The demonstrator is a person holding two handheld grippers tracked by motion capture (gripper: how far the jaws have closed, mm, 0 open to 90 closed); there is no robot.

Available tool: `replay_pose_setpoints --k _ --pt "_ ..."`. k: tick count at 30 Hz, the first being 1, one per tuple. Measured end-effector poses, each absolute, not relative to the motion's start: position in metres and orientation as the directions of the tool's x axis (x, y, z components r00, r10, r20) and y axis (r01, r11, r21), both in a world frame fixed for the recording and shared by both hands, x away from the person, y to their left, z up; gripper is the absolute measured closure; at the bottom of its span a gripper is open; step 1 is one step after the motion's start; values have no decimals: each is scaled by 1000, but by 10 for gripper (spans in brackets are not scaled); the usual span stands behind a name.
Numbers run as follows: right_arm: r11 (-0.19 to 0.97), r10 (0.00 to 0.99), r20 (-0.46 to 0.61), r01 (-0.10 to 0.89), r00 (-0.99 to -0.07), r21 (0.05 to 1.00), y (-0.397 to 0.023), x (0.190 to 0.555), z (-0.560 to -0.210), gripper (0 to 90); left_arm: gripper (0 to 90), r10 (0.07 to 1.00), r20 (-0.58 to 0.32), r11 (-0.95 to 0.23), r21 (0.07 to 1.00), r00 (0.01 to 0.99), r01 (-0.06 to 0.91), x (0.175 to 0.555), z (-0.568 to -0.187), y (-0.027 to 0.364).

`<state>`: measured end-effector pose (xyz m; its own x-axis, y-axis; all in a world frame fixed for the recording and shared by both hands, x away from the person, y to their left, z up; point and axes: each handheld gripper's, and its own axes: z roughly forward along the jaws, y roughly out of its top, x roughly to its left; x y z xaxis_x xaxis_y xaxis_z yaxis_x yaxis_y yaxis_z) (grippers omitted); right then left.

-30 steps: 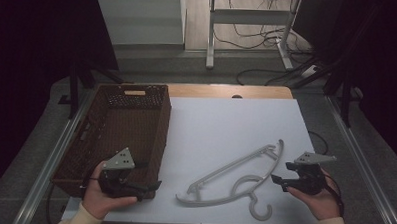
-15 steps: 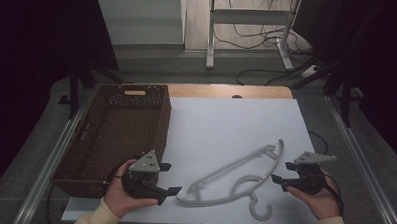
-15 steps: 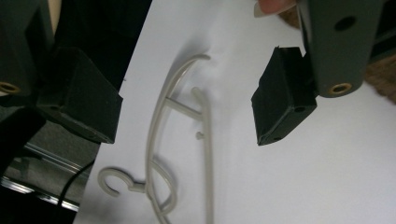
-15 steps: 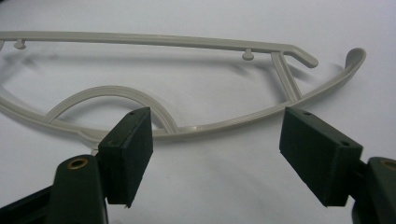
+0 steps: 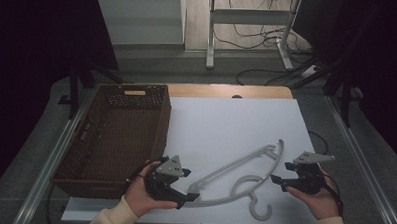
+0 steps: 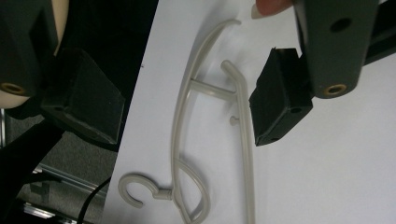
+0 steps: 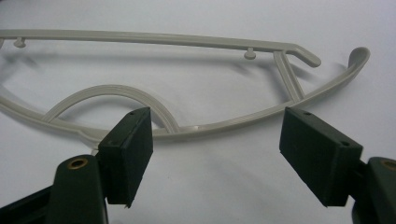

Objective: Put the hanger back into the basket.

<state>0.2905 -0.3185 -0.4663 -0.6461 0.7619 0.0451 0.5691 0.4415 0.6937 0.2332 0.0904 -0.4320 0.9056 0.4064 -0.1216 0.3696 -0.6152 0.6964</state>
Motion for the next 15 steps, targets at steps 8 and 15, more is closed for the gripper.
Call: replay_pose_setpoints --k 8,15 --pt "443 761 45 569 -647 693 -319 291 -467 257 262 378 -132 -648 670 916 363 239 -442 68" --pt "443 761 45 569 -647 692 -319 291 -467 257 265 338 -154 -660 664 928 351 243 -450 53"
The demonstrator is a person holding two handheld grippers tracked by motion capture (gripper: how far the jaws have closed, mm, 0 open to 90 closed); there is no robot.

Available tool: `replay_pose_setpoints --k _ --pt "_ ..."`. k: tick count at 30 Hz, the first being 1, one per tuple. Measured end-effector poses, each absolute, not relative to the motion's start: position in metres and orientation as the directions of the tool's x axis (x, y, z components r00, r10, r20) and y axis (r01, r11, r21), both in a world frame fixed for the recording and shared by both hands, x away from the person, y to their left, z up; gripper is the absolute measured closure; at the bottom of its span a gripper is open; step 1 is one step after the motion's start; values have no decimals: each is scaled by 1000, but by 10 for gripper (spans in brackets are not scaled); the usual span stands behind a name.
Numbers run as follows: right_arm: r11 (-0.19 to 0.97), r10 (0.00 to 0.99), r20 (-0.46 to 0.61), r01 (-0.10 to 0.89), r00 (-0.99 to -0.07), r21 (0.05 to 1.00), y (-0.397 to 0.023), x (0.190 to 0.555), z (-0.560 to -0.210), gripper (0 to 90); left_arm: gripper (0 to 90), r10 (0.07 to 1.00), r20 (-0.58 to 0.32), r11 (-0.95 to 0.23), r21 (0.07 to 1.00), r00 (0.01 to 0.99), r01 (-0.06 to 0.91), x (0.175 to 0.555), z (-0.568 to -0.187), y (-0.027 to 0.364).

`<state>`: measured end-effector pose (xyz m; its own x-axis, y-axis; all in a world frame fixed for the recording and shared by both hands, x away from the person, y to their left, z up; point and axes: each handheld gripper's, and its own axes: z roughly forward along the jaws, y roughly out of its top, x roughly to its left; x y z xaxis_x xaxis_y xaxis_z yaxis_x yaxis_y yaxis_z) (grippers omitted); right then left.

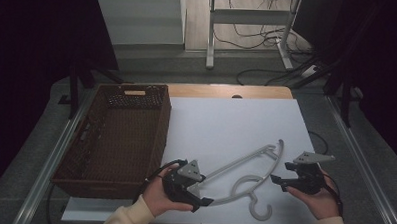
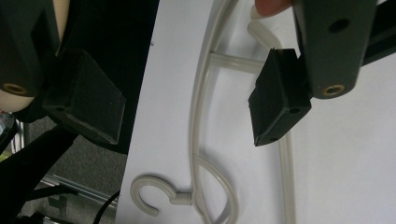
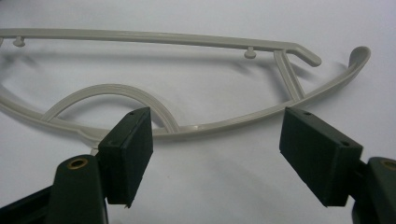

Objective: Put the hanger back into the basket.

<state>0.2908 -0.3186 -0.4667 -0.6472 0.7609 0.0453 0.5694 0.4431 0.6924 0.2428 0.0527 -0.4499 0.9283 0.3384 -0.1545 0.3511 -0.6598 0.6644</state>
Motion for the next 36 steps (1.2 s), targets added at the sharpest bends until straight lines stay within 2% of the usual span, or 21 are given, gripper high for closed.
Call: replay_pose_setpoints --k 11,28,36 --pt "438 764 52 575 -643 691 -319 291 -467 256 283 300 -166 -695 636 939 334 252 -463 19" --pt "440 765 50 577 -642 688 -319 292 -468 256 311 275 -192 -737 587 942 334 264 -484 -1" --pt "442 765 50 580 -642 684 -319 292 -469 256 366 265 -193 -762 559 945 328 266 -496 -10"
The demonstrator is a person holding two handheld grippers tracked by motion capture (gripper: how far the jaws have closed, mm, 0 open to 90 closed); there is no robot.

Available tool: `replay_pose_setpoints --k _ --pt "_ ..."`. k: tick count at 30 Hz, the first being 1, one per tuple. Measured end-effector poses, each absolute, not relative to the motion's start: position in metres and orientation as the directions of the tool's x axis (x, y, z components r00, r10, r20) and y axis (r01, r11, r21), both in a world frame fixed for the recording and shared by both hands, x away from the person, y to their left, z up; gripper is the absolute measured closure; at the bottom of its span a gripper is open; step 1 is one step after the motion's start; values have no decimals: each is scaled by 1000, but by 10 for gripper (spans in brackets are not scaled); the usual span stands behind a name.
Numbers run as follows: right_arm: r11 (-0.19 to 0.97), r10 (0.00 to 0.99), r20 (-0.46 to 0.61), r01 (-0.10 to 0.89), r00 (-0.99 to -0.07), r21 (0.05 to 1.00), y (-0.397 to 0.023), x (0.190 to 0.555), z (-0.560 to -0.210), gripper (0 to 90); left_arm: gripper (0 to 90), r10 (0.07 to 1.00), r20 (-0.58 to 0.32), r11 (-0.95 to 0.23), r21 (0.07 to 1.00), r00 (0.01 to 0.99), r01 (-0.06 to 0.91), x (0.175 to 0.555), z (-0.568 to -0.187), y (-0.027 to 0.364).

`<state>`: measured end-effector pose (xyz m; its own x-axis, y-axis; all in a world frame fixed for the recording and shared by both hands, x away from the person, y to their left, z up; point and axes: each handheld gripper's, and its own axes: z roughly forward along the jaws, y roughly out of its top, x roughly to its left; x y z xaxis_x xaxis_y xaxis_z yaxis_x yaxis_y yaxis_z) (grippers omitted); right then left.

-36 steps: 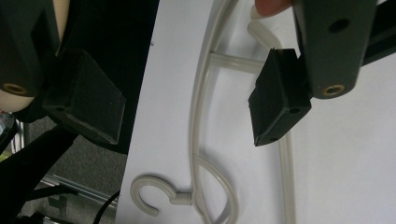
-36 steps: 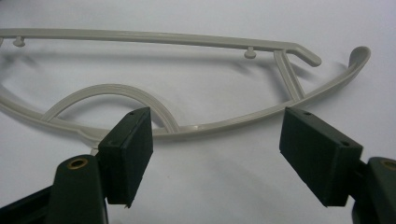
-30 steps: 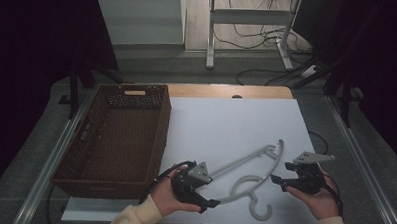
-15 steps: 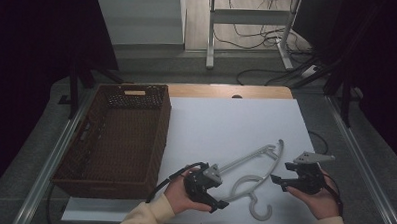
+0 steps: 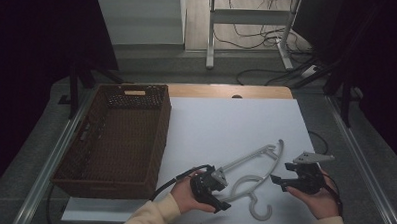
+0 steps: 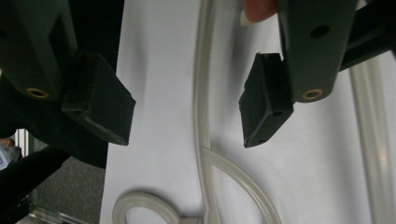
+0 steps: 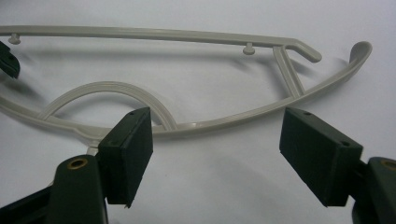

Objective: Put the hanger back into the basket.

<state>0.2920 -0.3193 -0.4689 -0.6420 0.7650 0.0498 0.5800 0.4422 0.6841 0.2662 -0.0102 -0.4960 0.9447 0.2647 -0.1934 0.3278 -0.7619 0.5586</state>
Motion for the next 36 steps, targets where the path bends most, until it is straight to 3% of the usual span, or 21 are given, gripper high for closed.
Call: replay_pose_setpoints --k 24,36 --pt "444 767 48 583 -640 681 -320 293 -469 256 580 241 -194 -807 504 951 307 268 -513 -21" --pt "443 767 48 583 -639 681 -320 293 -469 256 719 278 -123 -812 499 953 301 262 -514 -24"
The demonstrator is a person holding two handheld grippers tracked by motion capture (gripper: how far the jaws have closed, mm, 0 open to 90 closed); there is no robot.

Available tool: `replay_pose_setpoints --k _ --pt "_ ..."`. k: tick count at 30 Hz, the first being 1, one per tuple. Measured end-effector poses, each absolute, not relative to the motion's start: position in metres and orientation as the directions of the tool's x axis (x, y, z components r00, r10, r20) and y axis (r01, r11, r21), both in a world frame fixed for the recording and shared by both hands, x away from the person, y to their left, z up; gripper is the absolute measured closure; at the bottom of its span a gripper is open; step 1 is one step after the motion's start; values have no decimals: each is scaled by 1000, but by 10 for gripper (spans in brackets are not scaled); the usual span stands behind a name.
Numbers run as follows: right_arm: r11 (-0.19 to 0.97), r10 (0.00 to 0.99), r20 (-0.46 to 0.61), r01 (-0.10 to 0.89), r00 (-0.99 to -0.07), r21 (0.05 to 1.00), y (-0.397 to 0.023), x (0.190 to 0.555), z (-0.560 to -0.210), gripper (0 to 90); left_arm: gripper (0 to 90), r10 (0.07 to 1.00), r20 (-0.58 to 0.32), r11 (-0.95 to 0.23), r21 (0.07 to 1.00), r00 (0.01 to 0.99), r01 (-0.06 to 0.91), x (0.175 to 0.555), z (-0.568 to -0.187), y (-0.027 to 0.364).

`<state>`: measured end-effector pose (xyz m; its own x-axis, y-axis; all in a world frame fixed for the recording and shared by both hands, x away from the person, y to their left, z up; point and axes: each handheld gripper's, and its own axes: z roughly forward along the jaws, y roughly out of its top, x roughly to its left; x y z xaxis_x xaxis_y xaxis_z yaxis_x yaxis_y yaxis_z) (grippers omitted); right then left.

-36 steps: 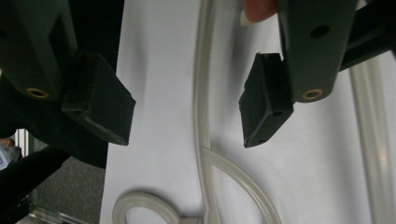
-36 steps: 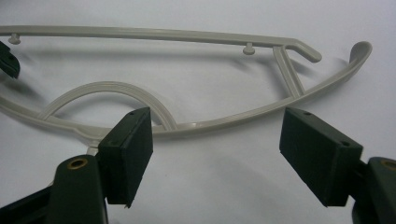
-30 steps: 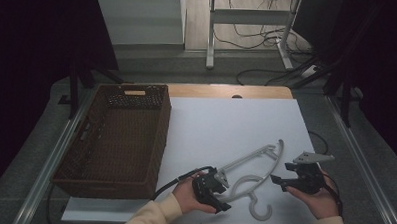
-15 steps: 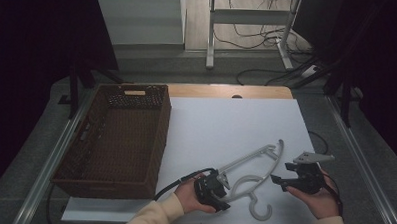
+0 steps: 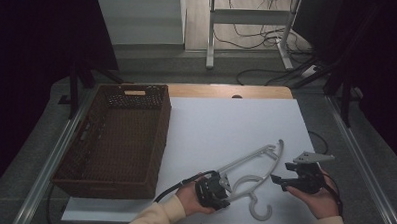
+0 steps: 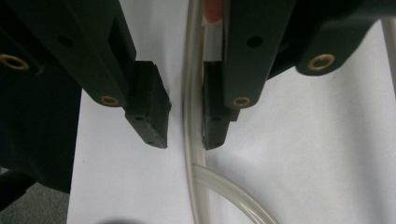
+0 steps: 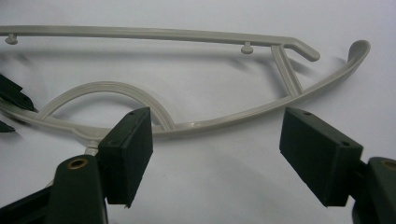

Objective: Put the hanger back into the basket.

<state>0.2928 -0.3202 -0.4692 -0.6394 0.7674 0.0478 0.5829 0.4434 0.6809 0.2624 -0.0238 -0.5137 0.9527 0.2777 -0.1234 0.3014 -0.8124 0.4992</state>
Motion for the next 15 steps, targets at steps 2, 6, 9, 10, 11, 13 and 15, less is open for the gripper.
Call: replay_pose_setpoints --k 2,6,9,10,11,13,15 --pt "442 768 49 583 -639 682 -320 293 -469 256 737 279 -121 -813 498 953 301 262 -514 -24" --pt "439 769 51 585 -637 682 -320 293 -469 256 795 282 -115 -813 499 952 301 263 -514 -24" --pt "437 771 52 587 -634 681 -320 293 -469 256 806 284 -117 -812 499 952 304 263 -514 -24" --pt "437 771 52 587 -634 681 -320 293 -469 256 806 286 -118 -811 498 951 306 263 -514 -24" --pt "436 772 53 589 -633 680 -320 293 -469 256 808 289 -117 -811 497 950 308 263 -513 -24" --pt "437 772 50 587 -634 682 -321 293 -469 256 810 291 -117 -811 497 950 309 263 -513 -24" --pt "437 772 51 587 -633 681 -321 293 -469 256 810 294 -119 -811 495 948 313 263 -513 -24"
